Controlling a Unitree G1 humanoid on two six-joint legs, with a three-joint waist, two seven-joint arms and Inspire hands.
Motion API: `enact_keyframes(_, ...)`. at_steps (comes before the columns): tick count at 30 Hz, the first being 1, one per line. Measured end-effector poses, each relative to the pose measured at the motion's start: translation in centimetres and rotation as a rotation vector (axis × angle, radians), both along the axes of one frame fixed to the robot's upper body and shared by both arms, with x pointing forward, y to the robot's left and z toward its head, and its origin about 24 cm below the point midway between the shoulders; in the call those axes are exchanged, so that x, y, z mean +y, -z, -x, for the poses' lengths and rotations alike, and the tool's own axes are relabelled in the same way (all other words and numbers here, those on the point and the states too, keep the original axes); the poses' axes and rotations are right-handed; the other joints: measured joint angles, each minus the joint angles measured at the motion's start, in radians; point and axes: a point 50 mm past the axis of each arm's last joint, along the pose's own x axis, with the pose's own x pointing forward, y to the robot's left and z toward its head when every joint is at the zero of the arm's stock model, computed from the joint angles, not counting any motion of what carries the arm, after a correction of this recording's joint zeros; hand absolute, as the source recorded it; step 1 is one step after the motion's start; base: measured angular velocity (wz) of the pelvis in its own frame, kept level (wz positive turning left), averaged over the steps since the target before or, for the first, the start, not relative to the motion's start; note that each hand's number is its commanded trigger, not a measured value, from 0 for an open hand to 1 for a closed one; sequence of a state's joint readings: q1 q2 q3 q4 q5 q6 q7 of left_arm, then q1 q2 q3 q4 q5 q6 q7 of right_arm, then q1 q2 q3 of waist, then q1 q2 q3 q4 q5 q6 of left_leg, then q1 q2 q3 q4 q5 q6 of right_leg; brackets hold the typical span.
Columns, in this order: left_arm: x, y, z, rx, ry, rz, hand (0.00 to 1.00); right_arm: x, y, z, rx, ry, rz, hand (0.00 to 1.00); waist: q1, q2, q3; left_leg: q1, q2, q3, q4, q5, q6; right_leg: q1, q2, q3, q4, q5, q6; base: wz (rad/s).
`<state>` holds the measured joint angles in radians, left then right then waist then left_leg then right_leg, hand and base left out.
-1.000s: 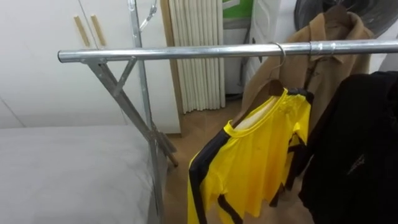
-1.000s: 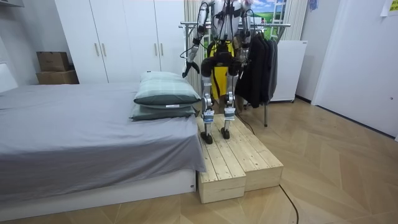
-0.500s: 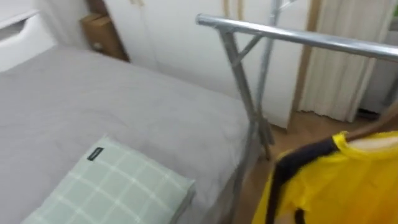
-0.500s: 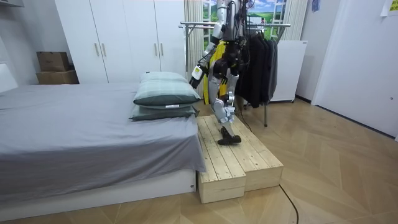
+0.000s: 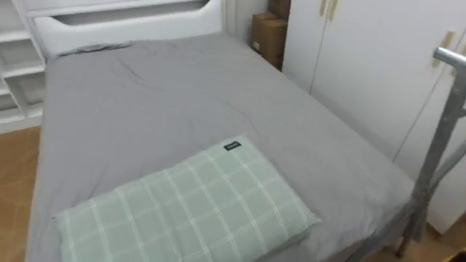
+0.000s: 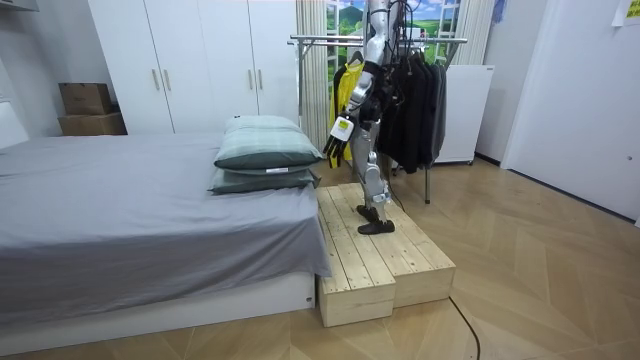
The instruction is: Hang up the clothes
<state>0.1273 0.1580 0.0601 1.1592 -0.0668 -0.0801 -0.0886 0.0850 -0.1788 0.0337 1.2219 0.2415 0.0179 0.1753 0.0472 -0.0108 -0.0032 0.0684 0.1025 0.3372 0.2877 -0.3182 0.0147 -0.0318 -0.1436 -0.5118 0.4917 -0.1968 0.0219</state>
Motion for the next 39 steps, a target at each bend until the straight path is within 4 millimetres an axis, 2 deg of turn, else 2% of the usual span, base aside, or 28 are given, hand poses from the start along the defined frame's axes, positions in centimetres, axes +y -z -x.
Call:
enact_keyframes(2, 0.2, 0.0, 0.4, 0.010, -0.016, 0.000, 0.00, 0.0, 0.0, 0.1, 0.006, 0.012, 0.019, 0.00, -0.014, 0.000, 0.0010, -0.005, -0.029, -0.103, -0.002, 0.008, 0.016, 0.038, 0.018, 0.115, -0.028, 0.008, 0.006, 1.23)
enact_keyframes(3, 0.2, 0.1, 0.6, 0.014, -0.020, -0.002, 0.00, -0.1, 0.0, 0.0, 0.008, 0.013, 0.026, 0.00, -0.013, 0.000, 0.0009, -0.004, -0.035, -0.121, -0.006, 0.010, 0.021, 0.042, 0.019, 0.142, -0.027, 0.008, 0.006, 1.16)
enact_keyframes(4, 0.6, 0.0, 0.8, 0.019, -0.035, -0.015, 0.00, -0.1, 0.0, 0.0, 0.006, 0.014, 0.030, 0.00, -0.013, 0.002, 0.0036, 0.004, -0.046, -0.167, -0.008, 0.015, 0.028, 0.045, 0.026, 0.187, -0.034, 0.005, 0.013, 0.97)
enact_keyframes(5, 1.1, -0.1, 1.2, 0.029, -0.050, -0.039, 0.00, 0.0, 0.0, -0.1, 0.006, 0.015, 0.031, 0.00, -0.008, 0.006, 0.0029, 0.002, -0.049, -0.205, -0.002, 0.016, 0.030, 0.056, 0.047, 0.239, -0.085, -0.010, 0.021, 0.86)
enact_keyframes(6, 1.4, -0.1, 1.5, 0.034, -0.062, -0.053, 0.00, 0.0, 0.0, -0.3, 0.002, 0.007, 0.033, 0.00, -0.003, 0.008, 0.0042, -0.002, -0.047, -0.216, 0.000, 0.016, 0.030, 0.053, 0.057, 0.265, -0.127, -0.015, 0.022, 0.68)
enact_keyframes(7, 2.2, -0.2, 2.0, 0.053, -0.087, -0.080, 0.00, 0.1, 0.0, -0.7, -0.006, -0.012, 0.041, 0.00, 0.008, 0.007, 0.0111, -0.008, -0.048, -0.244, 0.006, 0.016, 0.030, 0.045, 0.071, 0.308, -0.222, -0.003, 0.019, 0.67)
enact_keyframes(8, 3.0, -0.4, 2.6, 0.075, -0.108, -0.111, 0.00, 0.3, 0.0, -0.7, -0.003, -0.029, 0.048, 0.00, 0.009, -0.005, 0.0135, -0.011, -0.060, -0.269, 0.007, 0.013, 0.025, 0.036, 0.074, 0.347, -0.292, 0.069, 0.030, 0.79)
enact_keyframes(9, 3.2, -0.4, 3.0, 0.087, -0.121, -0.118, 0.00, 0.2, 0.0, -0.4, 0.005, -0.032, 0.053, 0.00, 0.006, -0.003, 0.0113, -0.012, -0.060, -0.293, 0.009, 0.011, 0.021, 0.044, 0.077, 0.346, -0.283, 0.064, 0.029, 0.71)
enact_keyframes(10, 3.4, -0.4, 4.1, 0.113, -0.139, -0.132, 0.00, 0.1, 0.0, -0.4, 0.009, -0.042, 0.062, 0.00, 0.016, 0.000, 0.0085, -0.010, -0.062, -0.302, 0.002, 0.009, 0.016, 0.065, 0.084, 0.324, -0.289, 0.066, 0.026, 0.57)
enact_keyframes(13, 3.0, -0.1, 5.8, 0.181, -0.157, -0.121, 0.00, -0.1, -0.3, -1.9, -0.023, -0.071, 0.074, 0.00, 0.029, 0.014, 0.0165, -0.015, -0.060, -0.322, 0.000, 0.010, 0.008, 0.087, 0.086, 0.293, -0.299, 0.065, 0.026, 0.43)
enact_keyframes(14, 3.0, -0.1, 6.4, 0.203, -0.161, -0.123, 0.00, 0.2, -0.2, -2.2, -0.028, -0.087, 0.065, 0.00, 0.040, 0.014, 0.0163, -0.020, -0.062, -0.331, 0.001, 0.012, 0.008, 0.092, 0.086, 0.289, -0.308, 0.065, 0.026, 0.30)
enact_keyframes(17, 2.9, -0.1, 7.5, 0.240, -0.165, -0.128, 0.00, 1.1, -0.2, -3.0, -0.053, -0.132, 0.031, 0.00, 0.050, 0.007, 0.0177, -0.025, -0.066, -0.354, 0.009, 0.012, 0.008, 0.102, 0.086, 0.294, -0.308, 0.063, 0.029, 0.26)
enact_keyframes(19, 2.8, -0.1, 7.7, 0.249, -0.163, -0.135, 0.00, 1.6, -0.2, -3.1, -0.059, -0.148, 0.016, 0.00, 0.070, 0.000, 0.0153, -0.023, -0.066, -0.351, 0.010, 0.012, 0.008, 0.102, 0.087, 0.300, -0.308, 0.063, 0.030, -0.02)
enact_keyframes(20, 2.7, 0.0, 7.7, 0.255, -0.163, -0.138, 0.00, 1.8, -0.1, -3.2, -0.058, -0.164, 0.013, 0.00, 0.070, -0.010, 0.0165, -0.024, -0.066, -0.353, 0.010, 0.013, 0.006, 0.104, 0.088, 0.300, -0.308, 0.063, 0.030, 0.00)
enact_keyframes(22, 2.3, 0.1, 7.8, 0.264, -0.167, -0.140, 0.00, 1.9, -0.1, -3.0, -0.053, -0.168, 0.015, 0.00, 0.067, -0.017, 0.0190, -0.020, -0.065, -0.358, 0.014, 0.013, 0.006, 0.113, 0.090, 0.306, -0.309, 0.063, 0.030, 0.09)
enact_keyframes(24, 2.0, 0.2, 7.7, 0.269, -0.159, -0.144, 0.00, 1.8, 0.0, -2.6, -0.035, -0.178, 0.023, 0.00, 0.063, -0.020, 0.0200, -0.011, -0.065, -0.363, 0.014, 0.013, 0.006, 0.123, 0.091, 0.313, -0.311, 0.063, 0.030, 0.08)
enact_keyframes(28, 2.1, 0.1, 5.4, 0.217, -0.122, -0.184, 0.00, 1.7, 0.3, -1.3, 0.005, -0.176, 0.025, 0.00, 0.054, -0.021, 0.0197, -0.016, -0.063, -0.372, 0.011, 0.018, -0.002, 0.131, 0.094, 0.306, -0.326, 0.063, 0.029, 0.08)
enact_keyframes(31, 2.5, -0.2, 3.9, 0.156, -0.129, -0.215, 0.00, 1.6, 0.4, -0.8, 0.018, -0.152, 0.022, 0.00, 0.022, -0.025, 0.0161, -0.028, -0.064, -0.402, 0.012, 0.025, -0.010, 0.131, 0.097, 0.288, -0.325, 0.060, 0.025, 0.26)
enact_keyframes(33, 2.2, -0.2, 2.8, 0.125, -0.121, -0.208, 0.00, 1.3, 0.4, -0.3, 0.025, -0.068, 0.011, 0.00, -0.017, -0.023, 0.0137, -0.043, -0.065, -0.433, 0.021, 0.027, -0.013, 0.139, 0.098, 0.253, -0.326, 0.057, 0.023, 0.45)
enact_keyframes(36, 1.8, -0.2, 2.3, 0.098, -0.138, -0.179, 0.00, 0.9, 0.4, 0.4, 0.034, 0.048, -0.006, 0.00, -0.042, -0.022, 0.0117, -0.052, -0.069, -0.445, 0.025, 0.029, -0.016, 0.142, 0.097, 0.234, -0.334, 0.045, 0.015, 0.17)
enact_keyframes(39, 1.5, 0.0, 2.7, 0.097, -0.177, -0.129, 0.00, 0.5, 0.4, 1.1, 0.046, 0.108, -0.020, 0.00, -0.045, -0.017, 0.0093, -0.043, -0.072, -0.450, 0.017, 0.033, -0.022, 0.149, 0.096, 0.237, -0.341, 0.036, 0.013, 0.03)
